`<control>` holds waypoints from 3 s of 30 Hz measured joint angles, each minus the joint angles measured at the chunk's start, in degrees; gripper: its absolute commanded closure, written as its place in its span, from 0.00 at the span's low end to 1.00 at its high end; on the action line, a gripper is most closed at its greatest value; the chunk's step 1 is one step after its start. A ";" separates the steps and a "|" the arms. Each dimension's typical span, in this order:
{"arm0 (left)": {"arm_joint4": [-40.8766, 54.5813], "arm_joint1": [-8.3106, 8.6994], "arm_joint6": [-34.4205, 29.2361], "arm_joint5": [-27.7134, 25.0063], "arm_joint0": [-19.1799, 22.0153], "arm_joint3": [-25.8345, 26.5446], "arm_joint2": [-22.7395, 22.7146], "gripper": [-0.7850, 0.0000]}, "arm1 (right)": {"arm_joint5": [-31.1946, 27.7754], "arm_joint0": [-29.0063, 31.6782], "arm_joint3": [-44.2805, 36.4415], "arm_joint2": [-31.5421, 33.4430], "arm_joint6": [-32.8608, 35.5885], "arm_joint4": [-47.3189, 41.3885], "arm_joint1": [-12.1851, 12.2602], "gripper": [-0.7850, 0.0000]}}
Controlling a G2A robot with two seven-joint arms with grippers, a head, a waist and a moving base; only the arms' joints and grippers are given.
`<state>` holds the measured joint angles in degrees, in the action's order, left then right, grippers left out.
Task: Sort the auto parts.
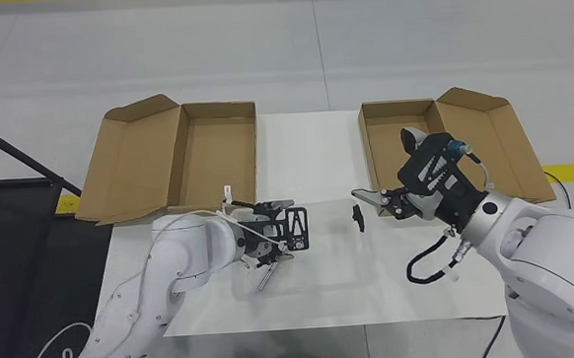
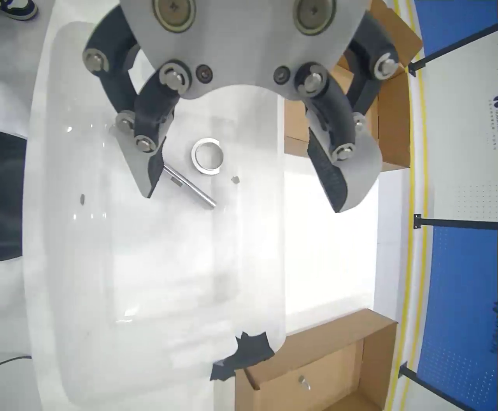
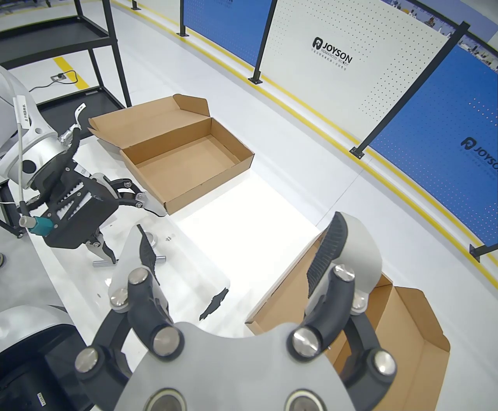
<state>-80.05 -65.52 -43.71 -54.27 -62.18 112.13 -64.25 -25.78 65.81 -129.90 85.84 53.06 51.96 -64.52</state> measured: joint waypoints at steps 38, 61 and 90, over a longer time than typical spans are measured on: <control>17.70 1.15 -19.67 29.11 -9.93 9.11 -4.94 0.00 | 0.00 0.00 0.00 0.00 0.00 0.00 0.00 0.00; 9.96 -1.42 -38.35 47.58 -1.66 9.81 10.73 0.00 | 0.00 0.00 0.00 0.00 0.00 0.00 0.00 0.00; 6.78 -3.97 -30.51 55.94 0.75 1.15 15.82 0.00 | 0.00 0.00 0.00 0.00 0.00 0.00 0.00 0.00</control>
<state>-73.27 -69.49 -74.21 1.67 -61.44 113.28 -48.42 -25.78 65.81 -129.90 85.84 53.06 51.96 -64.52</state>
